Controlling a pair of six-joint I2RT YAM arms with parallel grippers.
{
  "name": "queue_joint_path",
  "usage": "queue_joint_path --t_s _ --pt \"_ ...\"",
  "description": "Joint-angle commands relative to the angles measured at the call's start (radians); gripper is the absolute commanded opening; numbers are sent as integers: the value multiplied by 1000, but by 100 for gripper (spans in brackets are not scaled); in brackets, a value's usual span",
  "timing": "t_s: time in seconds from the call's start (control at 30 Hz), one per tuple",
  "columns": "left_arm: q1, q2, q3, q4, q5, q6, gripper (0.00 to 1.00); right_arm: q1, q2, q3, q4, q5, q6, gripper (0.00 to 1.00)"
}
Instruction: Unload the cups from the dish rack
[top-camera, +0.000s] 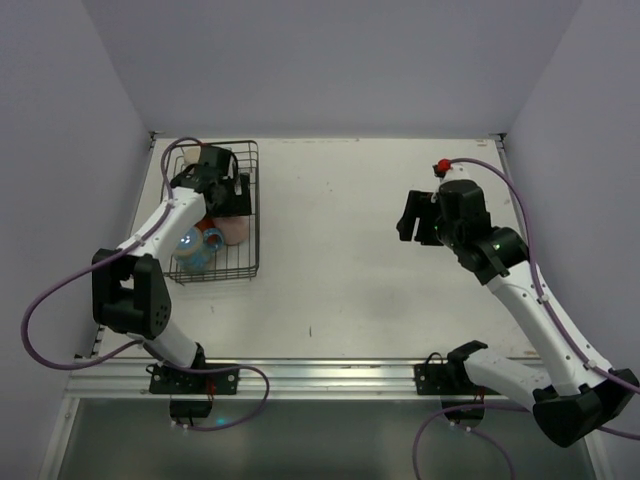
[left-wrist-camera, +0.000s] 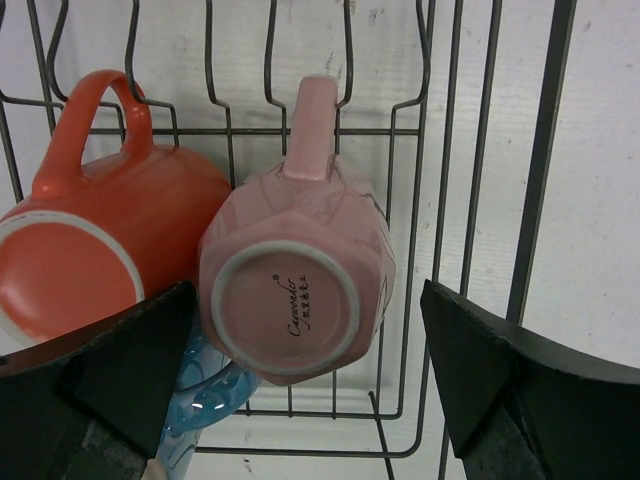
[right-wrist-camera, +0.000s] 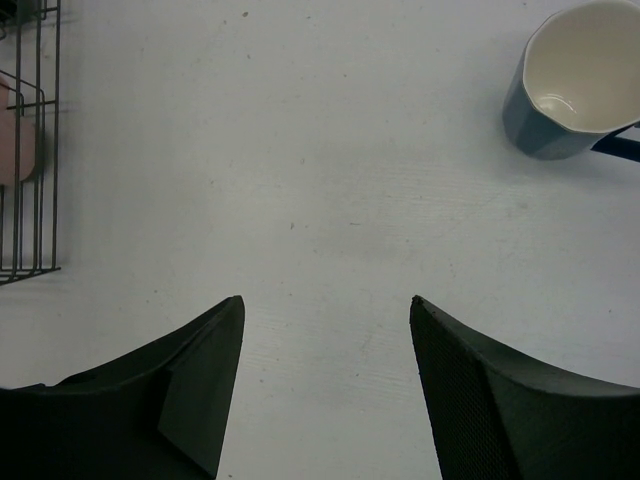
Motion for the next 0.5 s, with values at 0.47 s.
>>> queue_joint_path --t_s 0.47 --pt "13 67 -34 59 21 21 97 3 -16 -40 65 -31 19 70"
